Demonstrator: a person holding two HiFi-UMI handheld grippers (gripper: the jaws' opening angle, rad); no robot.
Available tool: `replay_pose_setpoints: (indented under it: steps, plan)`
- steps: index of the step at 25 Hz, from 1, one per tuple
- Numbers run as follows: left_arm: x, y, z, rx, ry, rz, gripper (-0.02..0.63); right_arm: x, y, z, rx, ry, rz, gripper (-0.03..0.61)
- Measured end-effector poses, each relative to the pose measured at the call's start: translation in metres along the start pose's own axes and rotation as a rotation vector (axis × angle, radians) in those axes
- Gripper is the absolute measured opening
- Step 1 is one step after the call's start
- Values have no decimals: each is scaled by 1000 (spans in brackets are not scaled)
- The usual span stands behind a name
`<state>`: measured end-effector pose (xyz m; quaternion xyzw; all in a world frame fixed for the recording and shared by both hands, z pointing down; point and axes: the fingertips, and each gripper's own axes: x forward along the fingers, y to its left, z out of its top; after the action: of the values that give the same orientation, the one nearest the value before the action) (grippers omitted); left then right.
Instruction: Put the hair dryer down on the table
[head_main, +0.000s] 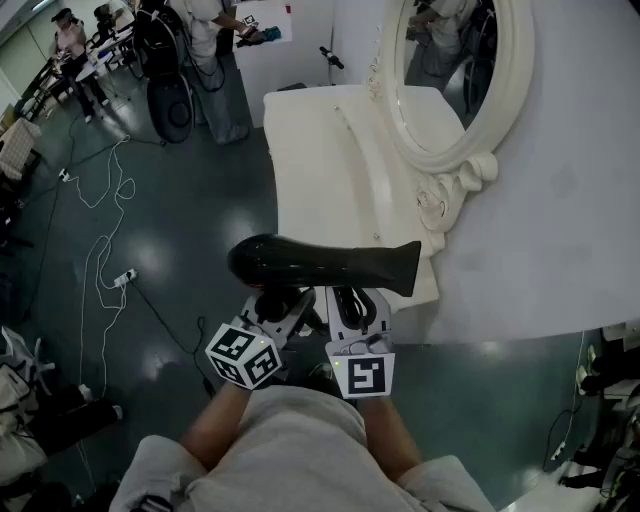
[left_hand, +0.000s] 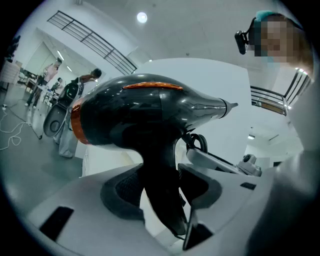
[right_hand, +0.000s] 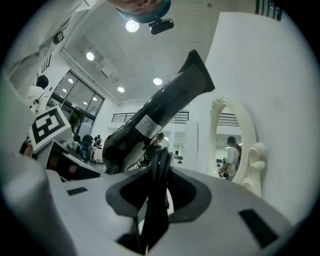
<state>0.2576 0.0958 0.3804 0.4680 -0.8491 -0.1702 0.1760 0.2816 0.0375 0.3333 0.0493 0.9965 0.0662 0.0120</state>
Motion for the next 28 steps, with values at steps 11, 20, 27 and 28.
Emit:
replay_pose_setpoints:
  steps: [11,20,27,28]
  plan:
    - [-24,31,18,-7,-33,59,207,27,34,13,-3,-44,62,106]
    - [-53,105,52,-15,-60,134,207,92,94,23,-16,-39,139,106]
    - [-69,159,67,8,-70,208,207,138,130,11,19,-22,181,106]
    - [-70,166,67,5,-71,219,207,144,134,9,25,-24,190,106]
